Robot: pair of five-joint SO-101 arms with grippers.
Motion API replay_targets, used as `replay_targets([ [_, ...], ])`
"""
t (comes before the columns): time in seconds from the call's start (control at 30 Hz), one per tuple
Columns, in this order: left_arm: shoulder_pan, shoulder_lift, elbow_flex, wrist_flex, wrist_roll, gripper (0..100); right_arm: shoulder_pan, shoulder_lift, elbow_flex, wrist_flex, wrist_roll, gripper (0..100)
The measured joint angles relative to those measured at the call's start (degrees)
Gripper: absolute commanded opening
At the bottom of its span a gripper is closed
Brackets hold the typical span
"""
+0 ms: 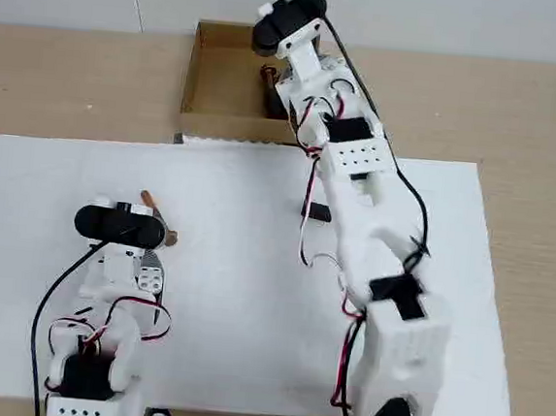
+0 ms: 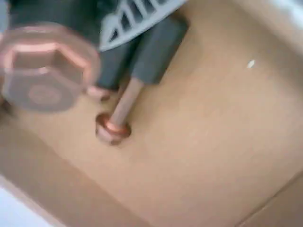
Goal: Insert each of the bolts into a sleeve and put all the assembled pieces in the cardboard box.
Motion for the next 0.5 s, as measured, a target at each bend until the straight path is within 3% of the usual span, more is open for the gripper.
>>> replay_targets([
  [0.1, 0.0, 0.0, 0.0, 0.0, 0.0, 1, -0.4, 5.8, -5.4, 0.0, 0.0, 1.7],
  [0.3, 0.0, 0.0, 0.0, 0.0, 0.0, 1, -0.9, 13.7, -11.7, 0.0, 0.0, 20.2],
  [0.5, 0.0, 0.0, 0.0, 0.0, 0.0, 1, -1.8, 14.2, -13.7, -0.1, 0.1, 16.0],
])
